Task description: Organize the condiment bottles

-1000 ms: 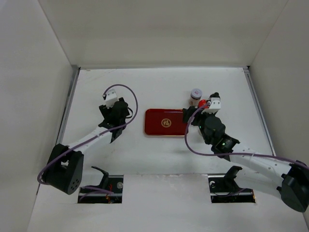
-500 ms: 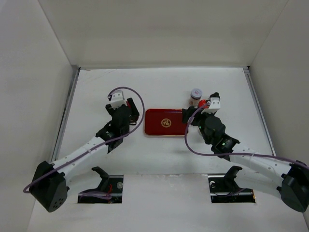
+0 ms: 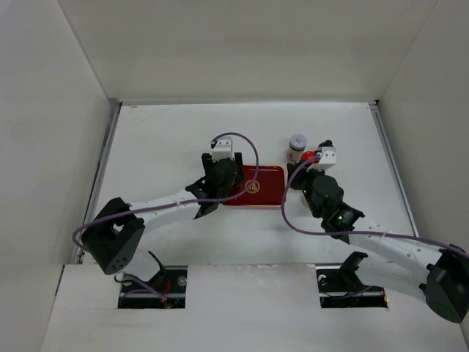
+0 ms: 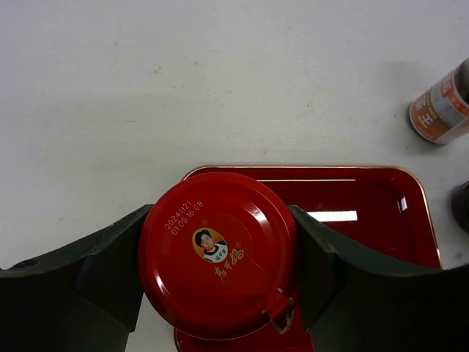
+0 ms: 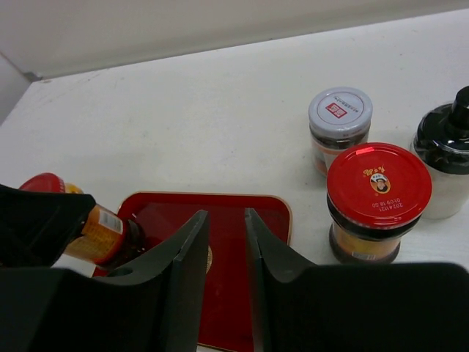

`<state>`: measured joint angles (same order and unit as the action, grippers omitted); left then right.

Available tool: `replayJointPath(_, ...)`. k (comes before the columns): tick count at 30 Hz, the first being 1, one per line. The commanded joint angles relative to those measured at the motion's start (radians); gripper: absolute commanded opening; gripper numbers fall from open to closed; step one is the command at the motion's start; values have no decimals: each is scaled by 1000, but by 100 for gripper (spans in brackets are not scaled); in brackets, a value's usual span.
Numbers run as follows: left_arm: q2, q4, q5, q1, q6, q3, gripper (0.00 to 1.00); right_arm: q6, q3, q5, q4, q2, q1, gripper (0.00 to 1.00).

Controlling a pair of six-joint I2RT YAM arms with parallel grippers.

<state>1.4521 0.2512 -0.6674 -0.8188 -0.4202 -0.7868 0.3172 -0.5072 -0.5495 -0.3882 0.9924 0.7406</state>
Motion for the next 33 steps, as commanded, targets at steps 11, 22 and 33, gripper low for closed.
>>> replayJointPath(11,103,269,-49,4,67,-60,50,-16,-16,-95,14,-32,-22,67)
replayJointPath(22,152,301,-83,-4,100,-86,61,-12,-88,-259,201,6,-119,98)
replayJointPath(33,104,333,-126,-22,124,-43,90,-16,-264,-8,342,259,-270,100)
